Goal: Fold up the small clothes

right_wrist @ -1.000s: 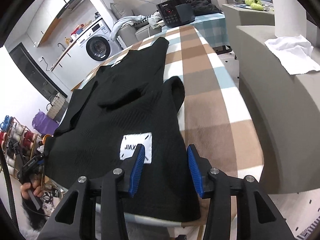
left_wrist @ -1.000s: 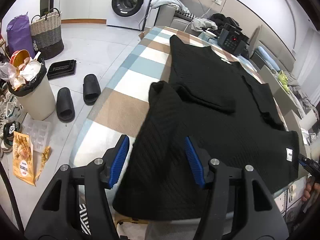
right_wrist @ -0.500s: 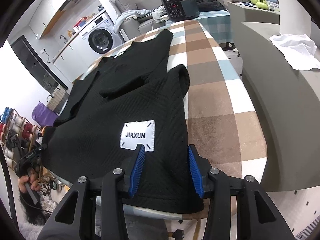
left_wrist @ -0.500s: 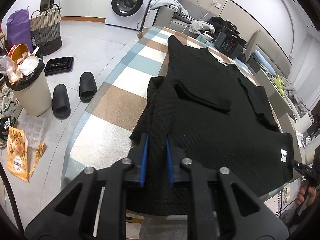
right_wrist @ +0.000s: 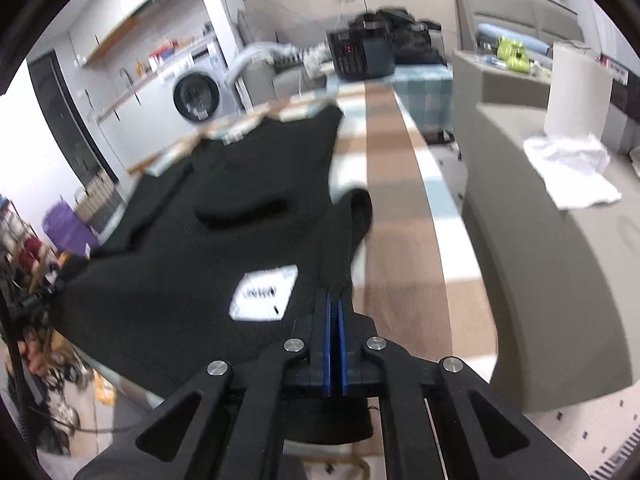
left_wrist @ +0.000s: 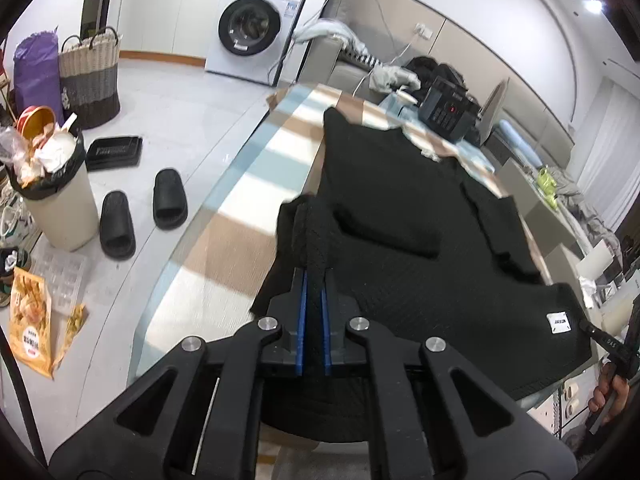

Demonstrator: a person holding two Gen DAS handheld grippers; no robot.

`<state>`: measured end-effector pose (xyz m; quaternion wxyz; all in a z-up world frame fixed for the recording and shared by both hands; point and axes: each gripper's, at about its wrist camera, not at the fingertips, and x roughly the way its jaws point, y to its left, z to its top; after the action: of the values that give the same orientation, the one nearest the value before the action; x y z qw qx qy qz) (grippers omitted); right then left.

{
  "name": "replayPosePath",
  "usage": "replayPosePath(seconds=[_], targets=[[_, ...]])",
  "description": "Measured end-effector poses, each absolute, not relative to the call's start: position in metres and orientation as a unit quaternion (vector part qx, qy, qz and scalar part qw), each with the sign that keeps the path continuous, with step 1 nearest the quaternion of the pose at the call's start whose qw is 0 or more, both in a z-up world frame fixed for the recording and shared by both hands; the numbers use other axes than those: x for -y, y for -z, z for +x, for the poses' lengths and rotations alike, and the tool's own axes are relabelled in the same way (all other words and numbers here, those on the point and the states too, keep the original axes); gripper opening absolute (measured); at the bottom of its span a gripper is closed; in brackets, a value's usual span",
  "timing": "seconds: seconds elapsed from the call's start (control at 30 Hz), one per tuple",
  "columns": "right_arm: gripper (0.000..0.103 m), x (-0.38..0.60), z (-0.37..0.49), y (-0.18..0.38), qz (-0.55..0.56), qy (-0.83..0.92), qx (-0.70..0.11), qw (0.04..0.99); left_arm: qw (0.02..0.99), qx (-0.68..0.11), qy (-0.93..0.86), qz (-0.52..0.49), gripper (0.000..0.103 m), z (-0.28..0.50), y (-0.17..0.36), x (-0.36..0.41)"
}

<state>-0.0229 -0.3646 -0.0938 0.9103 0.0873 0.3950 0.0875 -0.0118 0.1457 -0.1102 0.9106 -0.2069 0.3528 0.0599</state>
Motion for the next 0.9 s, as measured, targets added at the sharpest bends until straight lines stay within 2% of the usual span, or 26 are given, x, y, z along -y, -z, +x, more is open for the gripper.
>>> replayPosePath(seconds=[0.23,0.5,0.73,0.87,0.9], targets=[[0.003,0.363,0.01,0.05,0.113,-0.089,-0.327,0.934,0.924,-0.315,-0.052,-0.211,0.003,0.019,0.08,-0.153],[0.003,0.348,0.077,0.032,0.115,-0.076,-0.304,0.943,0.933,-0.301,-0.052,-0.192,0.003,0.09,0.058,-0.162],[0.003,0.357,0.095,0.089,0.128,-0.061,-0.378,0.915,0.902,-0.373,-0.074,-0.204,0.003,0.122,0.11,-0.177],[0.003,0.373,0.085,0.115,0.146,-0.053,-0.41,0.899,0.899,-0.381,-0.066,-0.207,0.004,0.114,0.122,-0.179],[0.004,0.377,0.081,0.118,0.154,-0.058,-0.413,0.896,0.898,-0.382,-0.065,-0.207,0.008,0.111,0.123,-0.179]])
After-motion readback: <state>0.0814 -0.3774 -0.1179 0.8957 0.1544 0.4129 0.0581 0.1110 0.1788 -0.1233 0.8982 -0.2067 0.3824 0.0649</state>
